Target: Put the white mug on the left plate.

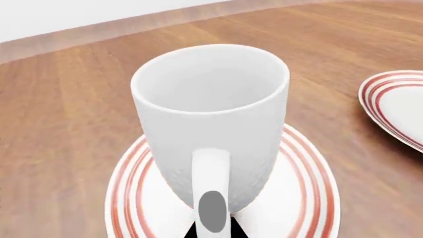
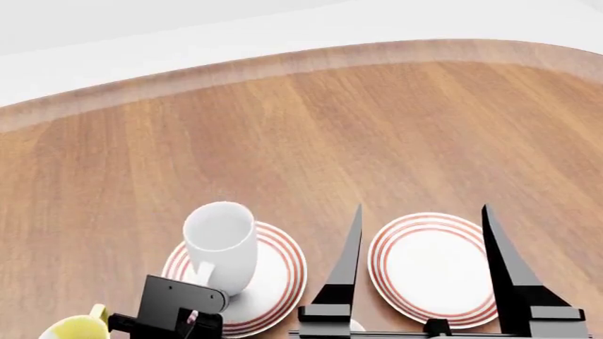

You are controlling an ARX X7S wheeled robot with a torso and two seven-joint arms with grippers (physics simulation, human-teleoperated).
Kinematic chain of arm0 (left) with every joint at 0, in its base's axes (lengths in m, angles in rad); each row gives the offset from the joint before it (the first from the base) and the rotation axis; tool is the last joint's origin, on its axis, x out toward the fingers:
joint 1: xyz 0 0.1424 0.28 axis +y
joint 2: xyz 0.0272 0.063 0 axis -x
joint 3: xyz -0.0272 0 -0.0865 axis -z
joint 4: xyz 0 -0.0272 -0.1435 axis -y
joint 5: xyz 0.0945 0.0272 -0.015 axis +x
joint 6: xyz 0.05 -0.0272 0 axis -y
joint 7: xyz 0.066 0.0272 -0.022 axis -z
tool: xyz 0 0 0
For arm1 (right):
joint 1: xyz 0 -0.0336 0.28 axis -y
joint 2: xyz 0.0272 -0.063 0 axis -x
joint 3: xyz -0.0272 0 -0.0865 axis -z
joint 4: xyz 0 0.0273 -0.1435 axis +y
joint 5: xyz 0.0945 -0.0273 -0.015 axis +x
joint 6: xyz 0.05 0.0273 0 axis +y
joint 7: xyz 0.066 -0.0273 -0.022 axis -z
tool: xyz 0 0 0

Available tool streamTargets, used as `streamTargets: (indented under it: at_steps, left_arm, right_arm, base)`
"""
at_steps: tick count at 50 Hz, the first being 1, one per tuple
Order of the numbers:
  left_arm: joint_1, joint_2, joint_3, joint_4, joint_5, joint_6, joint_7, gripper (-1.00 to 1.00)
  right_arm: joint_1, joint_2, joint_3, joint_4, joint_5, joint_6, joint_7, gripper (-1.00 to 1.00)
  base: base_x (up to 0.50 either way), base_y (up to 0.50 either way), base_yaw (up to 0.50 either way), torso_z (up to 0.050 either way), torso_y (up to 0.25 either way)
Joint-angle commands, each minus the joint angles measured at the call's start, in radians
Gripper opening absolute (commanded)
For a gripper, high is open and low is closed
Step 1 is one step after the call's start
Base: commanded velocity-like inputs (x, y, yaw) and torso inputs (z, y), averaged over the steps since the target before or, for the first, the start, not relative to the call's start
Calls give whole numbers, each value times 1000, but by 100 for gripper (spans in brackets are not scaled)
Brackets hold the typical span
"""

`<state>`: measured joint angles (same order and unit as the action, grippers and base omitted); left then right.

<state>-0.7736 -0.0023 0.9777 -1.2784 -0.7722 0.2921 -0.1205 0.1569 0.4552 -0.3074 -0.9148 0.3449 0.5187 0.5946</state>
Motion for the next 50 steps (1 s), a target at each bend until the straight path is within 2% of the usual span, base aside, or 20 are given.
streamTargets:
  at_steps: [1, 23, 24, 30, 48, 50]
  left_arm:
    - [-13, 2, 135, -23, -128, 32, -9, -100]
    - [-10, 2, 223, -28, -208, 36, -17, -100]
    - [-11, 2, 227, -27, -211, 34, -18, 100]
    - [-13, 2, 248, -28, -236, 29, -20, 100]
    - [-8, 0, 217, -22, -189, 54, -20, 100]
    - [4, -35, 239, 61, -168, 45, -58, 100]
  right_arm:
    - [3, 2, -4, 0, 4, 1, 5, 100]
    - [3, 8, -9, 11, 7, -13, 9, 100]
    - [4, 8, -10, 10, 8, -12, 9, 100]
    - [4, 10, -10, 8, 11, -13, 10, 100]
    - [9, 13, -20, 10, 11, -12, 17, 100]
    - [10, 13, -22, 10, 12, -11, 17, 100]
  base:
    - [0, 0, 0, 0, 0]
    - [0, 0, 0, 0, 0]
    - [0, 0, 0, 0, 0]
    - [0, 0, 0, 0, 0]
    - [0, 0, 0, 0, 0]
    - [0, 0, 0, 0, 0]
